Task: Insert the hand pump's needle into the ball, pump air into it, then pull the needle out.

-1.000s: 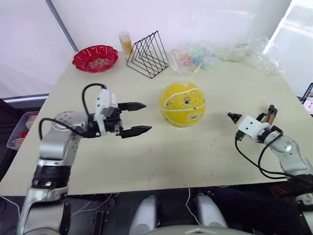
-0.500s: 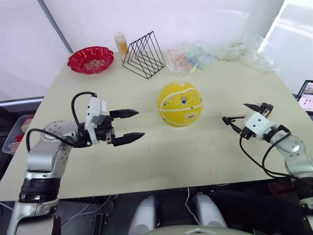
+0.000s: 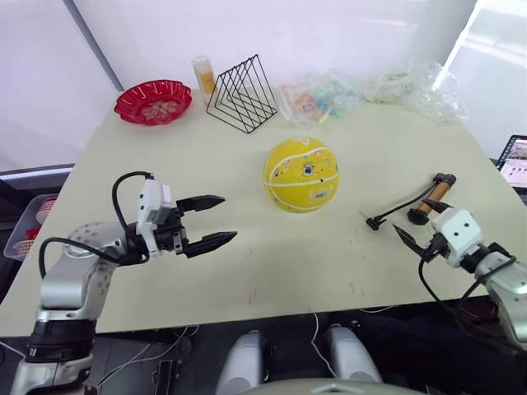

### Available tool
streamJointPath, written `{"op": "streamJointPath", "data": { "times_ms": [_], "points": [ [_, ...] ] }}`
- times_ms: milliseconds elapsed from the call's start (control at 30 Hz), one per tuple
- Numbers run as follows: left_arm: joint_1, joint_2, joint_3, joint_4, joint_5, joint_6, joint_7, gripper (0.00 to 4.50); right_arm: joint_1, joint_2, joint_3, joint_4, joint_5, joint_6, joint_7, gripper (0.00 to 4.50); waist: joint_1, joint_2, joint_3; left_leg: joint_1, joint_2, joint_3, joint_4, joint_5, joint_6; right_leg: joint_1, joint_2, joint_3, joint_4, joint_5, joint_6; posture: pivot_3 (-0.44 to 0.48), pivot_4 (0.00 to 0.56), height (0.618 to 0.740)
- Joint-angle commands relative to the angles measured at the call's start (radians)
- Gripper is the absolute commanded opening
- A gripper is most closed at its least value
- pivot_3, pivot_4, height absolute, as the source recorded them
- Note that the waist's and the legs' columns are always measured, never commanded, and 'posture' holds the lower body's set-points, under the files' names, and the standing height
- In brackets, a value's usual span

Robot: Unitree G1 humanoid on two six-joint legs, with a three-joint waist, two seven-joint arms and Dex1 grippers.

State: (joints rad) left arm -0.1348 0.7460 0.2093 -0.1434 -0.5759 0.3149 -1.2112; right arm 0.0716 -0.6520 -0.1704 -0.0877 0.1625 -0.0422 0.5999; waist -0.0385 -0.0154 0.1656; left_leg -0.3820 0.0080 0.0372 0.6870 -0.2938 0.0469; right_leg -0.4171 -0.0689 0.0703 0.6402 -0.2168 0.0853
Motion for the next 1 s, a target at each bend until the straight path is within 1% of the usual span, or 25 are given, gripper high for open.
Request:
{"op": "streamJointPath", "data": {
  "times_ms": [33,233,367,467,633,800,1000],
  "points": [
    [0.049,-0.012,0.047,-0.011,0.02,-0.052,0.045,4.5,0.059,0.041,-0.064,-0.079,0.106,0.048,0.006,4.46,0.0,0.0,0.0,0.0,0.0,0.0,0.0,0.0,0.0,0.0,0.0,0.0,0.0,0.0,0.0,0.0,0.15,0.735],
    [0.162,-0.042,0.068,-0.007,0.063,-0.079,0.14,4.5,0.118,0.058,-0.109,-0.113,0.221,0.125,0.057,4.46,0.001,-0.001,0.0,0.0,0.003,0.0,0.0,0.0,0.0,0.0,0.002,0.0,0.0,0.0,0.0,0.0,0.15,0.735],
    [0.219,-0.074,0.069,-0.001,0.112,-0.134,0.205,4.5,0.136,0.061,-0.136,-0.102,0.28,0.174,0.089,4.46,0.003,-0.001,0.0,-0.001,0.005,0.001,-0.001,0.0,0.0,0.003,0.009,-0.002,0.001,-0.004,-0.007,0.0,0.15,0.735],
    [0.242,-0.093,0.068,0.012,0.134,-0.174,0.224,4.5,0.143,0.06,-0.149,-0.077,0.292,0.172,0.115,4.46,0.006,-0.002,0.0,-0.002,0.012,0.007,0.0,0.0,0.0,0.005,0.014,-0.003,0.001,-0.004,-0.007,0.0,0.15,0.735],
    [0.283,-0.129,0.07,0.06,0.193,-0.251,0.289,4.5,0.157,0.049,-0.176,-0.016,0.313,0.156,0.178,4.46,0.006,-0.003,-0.001,-0.001,0.014,0.011,0.0,0.0,0.0,0.005,0.015,-0.002,0.001,-0.006,-0.011,0.0,0.15,0.735],
    [0.326,-0.156,0.077,0.097,0.214,-0.298,0.324,4.5,0.151,0.038,-0.195,0.057,0.326,0.108,0.268,4.46,0.005,-0.003,-0.001,-0.001,0.015,0.01,0.0,0.0,0.0,0.005,0.016,-0.002,0.001,-0.007,-0.011,0.0,0.15,0.735],
    [0.342,-0.164,0.074,0.116,0.207,-0.32,0.326,4.5,0.127,0.033,-0.198,0.1,0.32,0.081,0.308,4.46,0.005,-0.003,-0.001,-0.001,0.016,0.011,0.0,0.0,0.0,0.005,0.017,-0.002,0.002,-0.007,-0.012,0.0,0.15,0.735]
  ]
}}
